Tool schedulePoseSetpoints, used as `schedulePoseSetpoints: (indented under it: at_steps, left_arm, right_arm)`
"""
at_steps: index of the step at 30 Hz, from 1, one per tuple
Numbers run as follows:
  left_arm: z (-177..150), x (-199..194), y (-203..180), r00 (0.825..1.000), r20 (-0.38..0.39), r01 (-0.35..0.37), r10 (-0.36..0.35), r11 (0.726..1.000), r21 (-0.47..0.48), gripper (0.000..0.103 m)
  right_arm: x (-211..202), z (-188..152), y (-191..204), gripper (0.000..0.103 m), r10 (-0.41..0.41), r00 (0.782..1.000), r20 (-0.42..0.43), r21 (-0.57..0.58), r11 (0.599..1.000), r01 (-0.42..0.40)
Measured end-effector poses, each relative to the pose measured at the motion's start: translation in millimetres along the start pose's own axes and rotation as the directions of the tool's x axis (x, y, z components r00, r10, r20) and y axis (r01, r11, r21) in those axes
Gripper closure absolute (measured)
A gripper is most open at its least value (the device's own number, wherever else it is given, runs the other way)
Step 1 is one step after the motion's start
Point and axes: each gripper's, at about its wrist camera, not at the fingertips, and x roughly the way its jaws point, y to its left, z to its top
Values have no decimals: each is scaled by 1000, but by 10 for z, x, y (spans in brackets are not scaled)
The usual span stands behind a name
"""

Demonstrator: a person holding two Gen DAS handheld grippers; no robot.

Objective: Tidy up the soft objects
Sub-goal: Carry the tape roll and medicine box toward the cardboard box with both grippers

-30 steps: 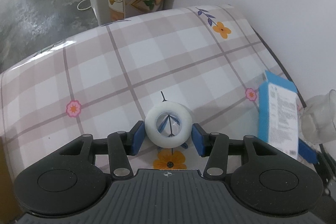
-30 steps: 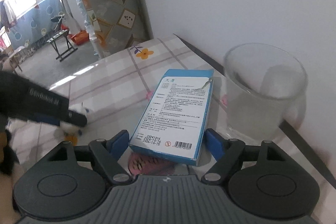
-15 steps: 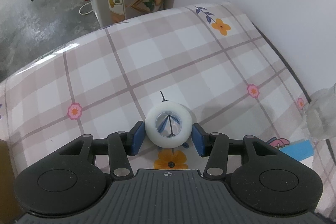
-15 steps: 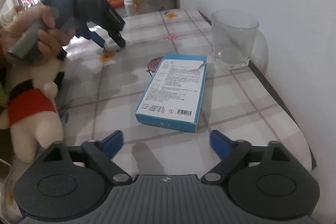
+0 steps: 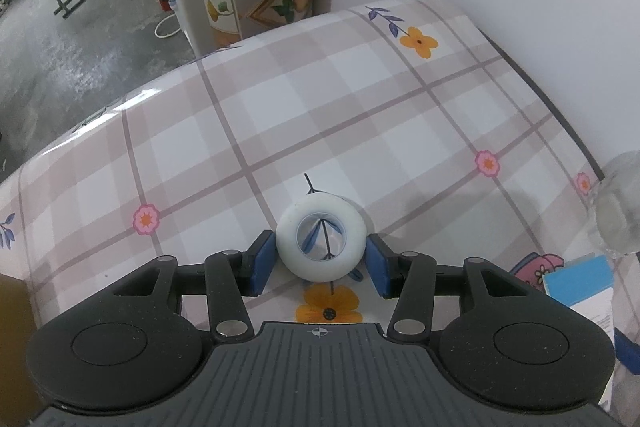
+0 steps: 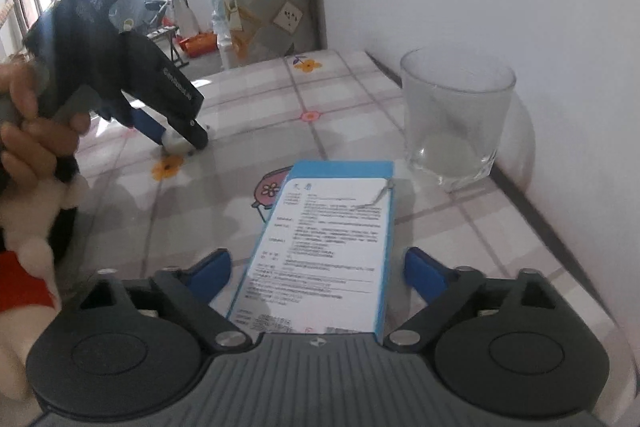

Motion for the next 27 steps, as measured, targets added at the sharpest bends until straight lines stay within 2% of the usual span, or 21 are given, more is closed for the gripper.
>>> schedulePoseSetpoints:
  at_steps: [1, 7, 10, 15, 21, 25, 27]
  left_arm:
    - [2, 1, 3, 1000, -1, 1, -1, 1000, -1, 55]
    - [13, -16, 8, 1000, -22, -14, 13, 999, -30, 56]
    - [-24, -66, 36, 1000, -30, 5, -7, 998, -62, 56]
    - [-175, -336, 62, 999, -1, 36, -36, 996, -83, 56]
    - [-473, -979, 104, 990, 85, 120, -113, 989, -87, 56]
    - [-786, -1505, 120, 977, 159, 155, -140, 984, -85, 56]
    - [-983, -1775, 138, 970, 196, 165, -144, 982, -95, 56]
  right_arm:
    - [-16, -10, 4, 48, -13, 1000, 7, -11, 1000, 13]
    - [-144, -60, -216, 48, 56, 998, 37, 106, 993, -59]
    - [-236, -95, -346, 48, 109, 992, 64, 184, 976, -119]
    - [-421, -147, -508, 48, 170, 979, 113, 277, 941, -195]
    - [-787, -238, -591, 48, 265, 940, 213, 347, 879, -326]
    - [-1071, -270, -572, 48, 316, 905, 286, 335, 851, -403]
    - [-1221, -285, -574, 48, 349, 880, 322, 327, 831, -450]
